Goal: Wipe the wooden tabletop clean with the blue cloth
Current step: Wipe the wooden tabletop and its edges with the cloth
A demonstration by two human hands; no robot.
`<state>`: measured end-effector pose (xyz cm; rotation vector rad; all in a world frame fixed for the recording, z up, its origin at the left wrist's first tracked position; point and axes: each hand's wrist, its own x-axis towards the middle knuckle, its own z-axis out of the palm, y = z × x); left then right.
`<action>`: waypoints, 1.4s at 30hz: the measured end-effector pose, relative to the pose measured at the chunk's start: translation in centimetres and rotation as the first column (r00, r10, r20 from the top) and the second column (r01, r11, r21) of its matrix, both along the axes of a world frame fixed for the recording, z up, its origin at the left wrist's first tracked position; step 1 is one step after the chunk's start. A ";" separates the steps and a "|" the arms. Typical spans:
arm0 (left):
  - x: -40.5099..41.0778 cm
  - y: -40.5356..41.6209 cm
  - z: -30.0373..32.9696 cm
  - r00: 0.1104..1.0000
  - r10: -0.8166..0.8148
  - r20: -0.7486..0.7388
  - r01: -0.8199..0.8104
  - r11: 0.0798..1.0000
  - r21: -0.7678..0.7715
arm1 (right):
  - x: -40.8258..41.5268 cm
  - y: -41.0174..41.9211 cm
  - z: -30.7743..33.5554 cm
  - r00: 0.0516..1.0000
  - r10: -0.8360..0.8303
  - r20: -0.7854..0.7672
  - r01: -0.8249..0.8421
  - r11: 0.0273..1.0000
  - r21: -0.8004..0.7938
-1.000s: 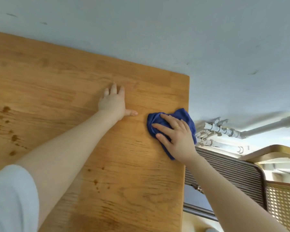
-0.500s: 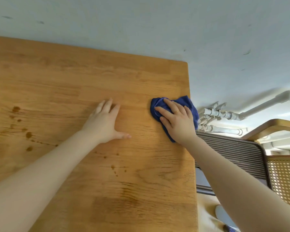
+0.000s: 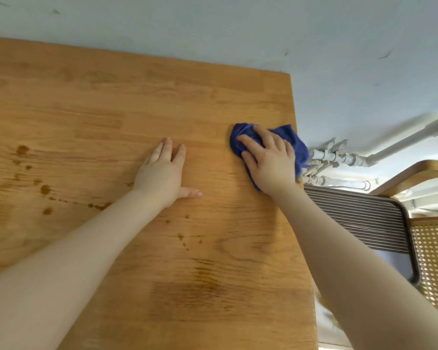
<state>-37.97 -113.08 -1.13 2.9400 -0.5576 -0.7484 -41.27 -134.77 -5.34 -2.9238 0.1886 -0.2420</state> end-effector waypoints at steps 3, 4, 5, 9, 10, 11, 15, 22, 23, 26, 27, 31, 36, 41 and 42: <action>-0.2 0.1 -0.3 1.000 0.016 0.011 -0.016 1.000 -0.012 | -4.4 3.4 -0.7 0.988 0.146 0.047 -0.147 0.989 0.013; -0.3 0.1 -0.3 1.000 0.019 0.010 -0.019 1.000 -0.015 | -5.2 3.8 -0.6 0.981 0.192 0.036 -0.193 0.981 0.018; -0.2 0.1 -0.3 1.000 0.021 0.008 -0.021 1.000 -0.021 | -5.2 3.7 -0.3 0.972 0.235 0.030 -0.235 0.972 0.024; 0.1 0.2 0.2 1.000 0.013 0.009 -0.013 1.000 -0.018 | -1.1 1.3 0.3 0.971 0.237 0.019 -0.237 0.971 0.014; 0.3 0.1 0.2 1.000 0.003 0.012 -0.003 1.000 -0.011 | 0.2 0.9 0.4 0.985 0.171 -0.005 -0.171 0.985 0.014; 0.3 0.0 0.2 1.000 -0.005 0.013 0.005 1.000 -0.004 | 1.4 0.7 0.4 0.994 0.099 -0.049 -0.099 0.995 0.000; -0.2 -0.1 -0.3 1.000 0.015 -0.019 -0.015 1.000 -0.015 | 2.1 1.4 -0.3 0.992 -0.022 -0.125 0.020 1.000 -0.017; 0.3 0.0 0.4 0.998 0.053 -0.044 -0.055 0.998 -0.039 | -4.3 2.0 0.6 0.930 0.358 -0.084 -0.357 0.934 0.027; 0.4 0.0 0.6 0.997 0.060 -0.051 -0.062 0.997 -0.038 | -3.1 1.3 0.8 0.925 0.369 -0.088 -0.368 0.929 0.031; 0.3 -0.2 0.9 0.997 0.054 -0.056 -0.054 0.999 -0.005 | 1.7 0.1 1.2 0.972 0.201 -0.126 -0.196 0.979 0.050; 0.3 -0.4 0.8 0.997 0.053 -0.052 -0.053 0.999 0.004 | 3.2 -0.2 1.1 0.977 0.141 -0.158 -0.135 0.990 0.047; 0.5 -0.6 0.2 0.997 0.058 -0.043 -0.058 0.998 0.006 | 4.8 -0.4 0.5 0.978 0.111 -0.177 -0.113 0.994 0.003; 0.4 -0.6 0.4 0.995 0.086 -0.053 -0.085 0.996 0.014 | -2.2 2.2 0.2 0.949 0.296 -0.107 -0.289 0.954 0.077; 0.3 -1.0 0.9 0.995 0.080 -0.054 -0.078 0.996 0.036 | -1.7 0.1 1.3 0.820 0.554 -0.147 -0.552 0.832 0.054; 0.3 -0.9 1.0 0.996 0.070 -0.058 -0.067 0.997 0.045 | -0.1 -0.4 1.4 0.824 0.549 -0.144 -0.547 0.835 0.051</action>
